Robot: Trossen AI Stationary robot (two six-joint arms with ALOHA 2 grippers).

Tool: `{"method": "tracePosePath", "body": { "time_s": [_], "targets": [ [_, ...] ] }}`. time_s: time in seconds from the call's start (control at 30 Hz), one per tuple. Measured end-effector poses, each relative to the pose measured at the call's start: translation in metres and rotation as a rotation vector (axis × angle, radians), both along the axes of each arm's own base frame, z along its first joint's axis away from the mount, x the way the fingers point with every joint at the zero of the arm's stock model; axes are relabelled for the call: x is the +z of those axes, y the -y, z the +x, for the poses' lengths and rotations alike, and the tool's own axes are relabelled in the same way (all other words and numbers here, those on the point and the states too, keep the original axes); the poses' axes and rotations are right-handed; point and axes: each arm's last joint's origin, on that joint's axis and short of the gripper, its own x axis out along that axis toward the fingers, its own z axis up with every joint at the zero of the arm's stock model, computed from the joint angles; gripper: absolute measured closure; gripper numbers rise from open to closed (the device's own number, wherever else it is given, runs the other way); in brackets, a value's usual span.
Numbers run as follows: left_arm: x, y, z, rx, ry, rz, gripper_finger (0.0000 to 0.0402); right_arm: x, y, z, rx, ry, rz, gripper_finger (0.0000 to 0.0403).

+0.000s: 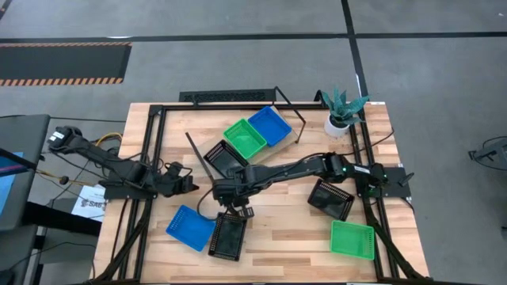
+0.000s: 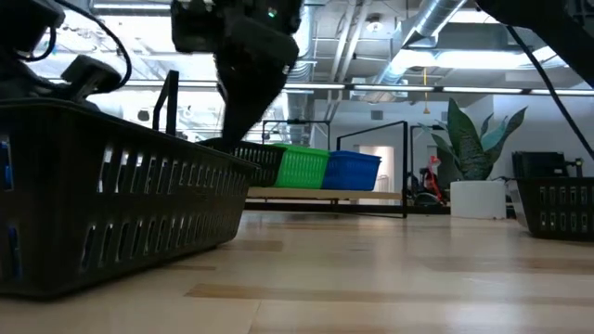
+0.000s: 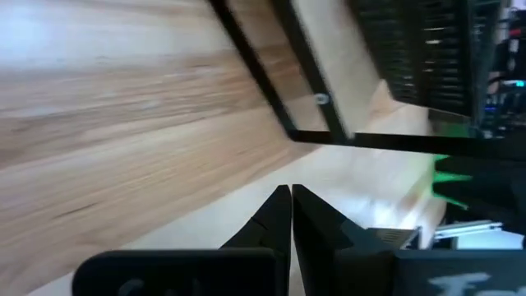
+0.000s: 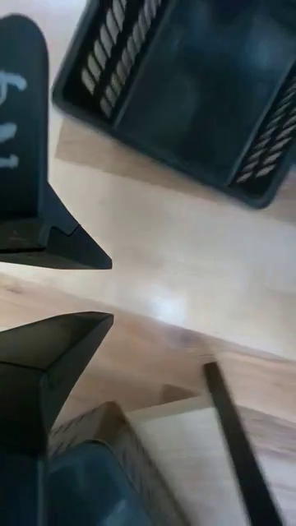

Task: Stack baskets on shelf by color
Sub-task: Put the bottom right black bin on the shelf

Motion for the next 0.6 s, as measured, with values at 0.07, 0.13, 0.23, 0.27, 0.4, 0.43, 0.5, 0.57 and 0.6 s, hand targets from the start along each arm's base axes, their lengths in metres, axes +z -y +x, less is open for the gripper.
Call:
{"method": "tracePosePath", "body": {
  "time_s": [0.07,0.13,0.23,0.27,0.4,0.43,0.5,0.57,0.6],
  "targets": [
    [0.0,0.001,-0.001,-0.003,0.002,-0.004,0.0401,0.0,0.003,0.0,0.005,0.0,-0.029,0.0287],
    [0.0,0.001,-0.001,0.0,0.001,-0.004,0.0401,0.004,0.006,0.004,0.007,0.046,-0.06,0.0287],
    [0.0,0.002,-0.001,0.001,0.001,-0.003,0.0401,0.004,0.015,0.006,0.004,0.054,-0.095,0.0287],
    [0.0,0.002,-0.001,0.004,0.001,0.0,0.0402,0.004,0.019,0.006,-0.001,0.057,-0.096,0.0287],
    [0.0,0.002,-0.001,0.01,0.008,0.003,0.0401,0.004,0.033,0.009,-0.024,0.067,-0.099,0.0287],
    [0.0,0.002,-0.001,0.01,0.009,0.003,0.0401,0.004,0.037,0.009,-0.028,0.067,-0.1,0.0287],
    [0.0,0.002,-0.001,0.012,0.011,0.004,0.0401,0.005,0.044,0.011,-0.042,0.076,-0.1,0.0287],
    [0.0,0.002,-0.001,0.016,0.013,0.007,0.0401,0.005,0.05,0.012,-0.056,0.086,-0.097,0.0287],
    [0.0,0.001,-0.001,0.019,0.014,0.01,0.0401,0.005,0.053,0.012,-0.06,0.088,-0.096,0.0287]
  ]
}}
